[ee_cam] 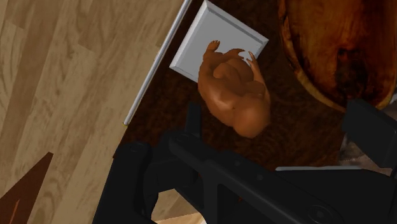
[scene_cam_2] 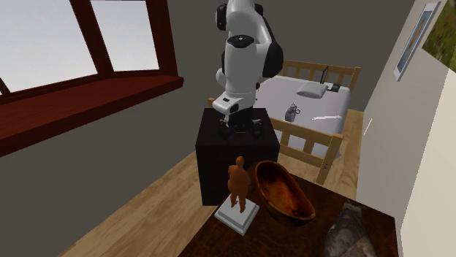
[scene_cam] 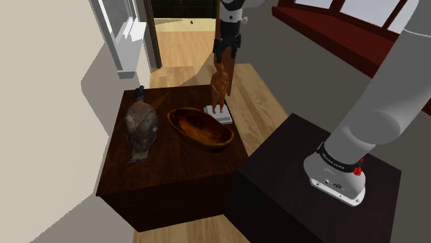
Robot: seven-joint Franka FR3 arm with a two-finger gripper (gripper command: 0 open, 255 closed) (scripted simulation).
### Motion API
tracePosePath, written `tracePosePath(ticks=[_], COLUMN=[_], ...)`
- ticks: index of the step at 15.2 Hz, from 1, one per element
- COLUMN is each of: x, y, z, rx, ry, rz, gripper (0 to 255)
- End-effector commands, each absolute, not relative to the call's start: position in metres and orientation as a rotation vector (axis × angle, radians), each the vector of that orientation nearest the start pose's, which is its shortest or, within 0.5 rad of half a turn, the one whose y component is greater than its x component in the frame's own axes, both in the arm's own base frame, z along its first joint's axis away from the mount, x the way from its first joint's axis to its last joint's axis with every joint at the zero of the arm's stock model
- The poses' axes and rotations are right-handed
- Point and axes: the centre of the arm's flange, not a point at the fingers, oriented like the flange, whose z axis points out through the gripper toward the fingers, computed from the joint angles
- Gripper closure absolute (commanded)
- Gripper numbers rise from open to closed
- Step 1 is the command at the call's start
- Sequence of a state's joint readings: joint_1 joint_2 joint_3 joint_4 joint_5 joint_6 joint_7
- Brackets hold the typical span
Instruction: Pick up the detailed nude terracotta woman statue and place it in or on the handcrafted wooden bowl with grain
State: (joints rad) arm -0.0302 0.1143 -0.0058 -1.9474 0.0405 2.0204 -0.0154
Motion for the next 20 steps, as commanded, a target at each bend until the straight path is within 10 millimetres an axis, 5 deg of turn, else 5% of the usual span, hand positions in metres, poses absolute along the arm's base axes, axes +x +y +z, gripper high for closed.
tracePosePath(ticks=[1,9,17,18,20], x=[0.601,0.602,0.602,0.602,0.602], y=[-0.021,-0.019,-0.019,-0.019,-0.019], z=[0.403,0.361,0.361,0.361,0.361], rx=[-3.102,-3.102,-3.102,-3.102,-3.102], ry=[0.055,0.054,0.054,0.054,0.054], rz=[0.068,0.069,0.069,0.069,0.069], gripper=[0,0,0,255,255])
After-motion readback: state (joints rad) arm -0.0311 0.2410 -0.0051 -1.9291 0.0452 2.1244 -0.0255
